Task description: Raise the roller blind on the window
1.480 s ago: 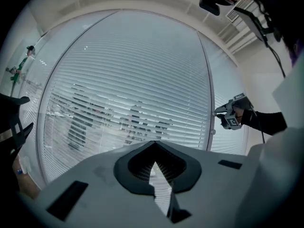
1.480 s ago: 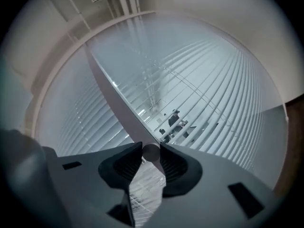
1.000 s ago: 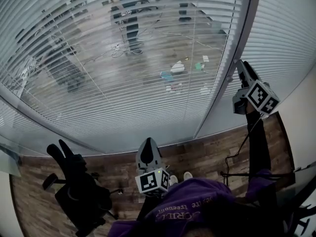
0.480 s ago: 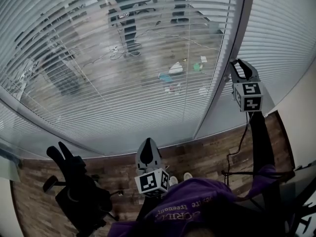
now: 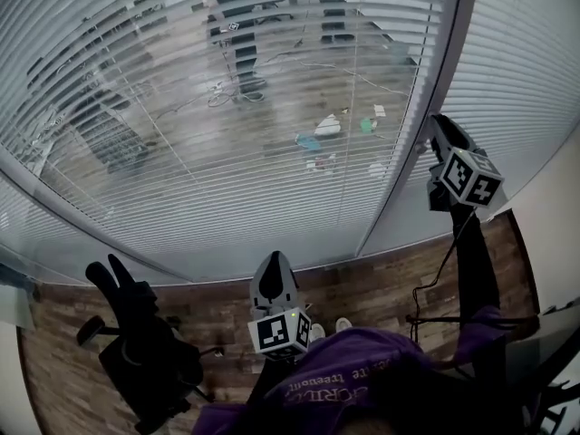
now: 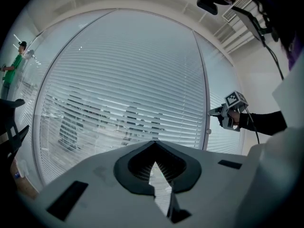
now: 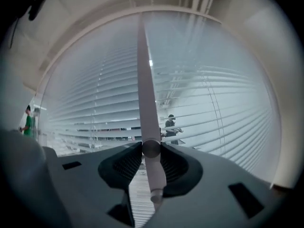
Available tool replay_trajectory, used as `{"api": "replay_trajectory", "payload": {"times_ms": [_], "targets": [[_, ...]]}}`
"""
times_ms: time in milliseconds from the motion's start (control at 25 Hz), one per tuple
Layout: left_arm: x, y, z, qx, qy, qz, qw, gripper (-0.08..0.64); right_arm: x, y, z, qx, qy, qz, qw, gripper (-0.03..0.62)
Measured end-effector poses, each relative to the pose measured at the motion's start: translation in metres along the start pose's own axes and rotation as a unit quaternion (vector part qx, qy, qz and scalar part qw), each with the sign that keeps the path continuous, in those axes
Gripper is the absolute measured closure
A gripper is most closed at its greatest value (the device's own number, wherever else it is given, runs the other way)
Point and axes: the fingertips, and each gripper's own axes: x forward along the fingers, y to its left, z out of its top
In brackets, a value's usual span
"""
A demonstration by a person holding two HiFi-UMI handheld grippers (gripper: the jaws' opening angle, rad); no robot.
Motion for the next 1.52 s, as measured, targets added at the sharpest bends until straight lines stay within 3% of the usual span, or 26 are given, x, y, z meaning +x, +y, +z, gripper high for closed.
{"api": "replay_trajectory", "payload": {"times_ms": [160,360,560,720,800,840,920,1000,1080,1160,1240,1440,1520], "targets": [[-0.001,0.001,-0.005,-0.004,0.0,0.002,1.0,0.558,-0.003,-0.002,0.001,0.131,-0.018,0.01,0.991,0.476],[-0.003,0.007,-0.004,-0.007,0.0,0.008,0.9999,0.558,-0.003,-0.001,0.002,0.17,-0.024,0.013,0.985,0.476],[-0.003,0.007,-0.004,-0.008,0.001,0.009,0.9999,0.558,-0.004,-0.002,0.002,0.232,-0.026,0.025,0.972,0.476],[-0.004,0.006,-0.005,-0.008,0.001,0.006,1.0,0.558,-0.005,-0.004,-0.001,0.342,-0.037,0.047,0.938,0.476],[-0.003,0.005,-0.005,-0.008,0.001,0.006,1.0,0.558,-0.005,-0.004,0.0,0.353,-0.041,0.05,0.933,0.476],[-0.003,0.005,-0.005,-0.008,0.001,0.006,0.9999,0.558,-0.006,-0.003,0.001,0.342,-0.043,0.05,0.937,0.476],[-0.004,0.004,-0.006,-0.009,0.003,0.006,0.9999,0.558,-0.009,-0.001,0.005,0.278,-0.046,0.045,0.958,0.476],[-0.005,0.005,-0.006,-0.01,0.004,0.006,0.9999,0.558,-0.013,0.004,0.008,0.163,-0.038,0.033,0.985,0.476],[-0.005,0.007,-0.006,-0.011,0.003,0.006,0.9999,0.558,-0.014,0.009,0.006,0.04,-0.022,0.017,0.999,0.474],[-0.004,0.007,-0.006,-0.01,0.002,0.006,0.9999,0.558,-0.012,0.01,0.005,-0.055,-0.01,0.002,0.998,0.474],[-0.003,0.006,-0.006,-0.01,0.001,0.006,0.9999,0.558,-0.008,0.01,0.003,-0.109,0.006,-0.002,0.994,0.474],[-0.005,0.006,-0.007,-0.012,0.002,0.006,0.9999,0.558,-0.005,0.014,0.001,-0.19,0.019,-0.023,0.981,0.474],[-0.008,0.007,-0.008,-0.013,0.002,0.007,0.9999,0.558,-0.007,0.015,0.001,-0.201,0.019,-0.032,0.979,0.474]]}}
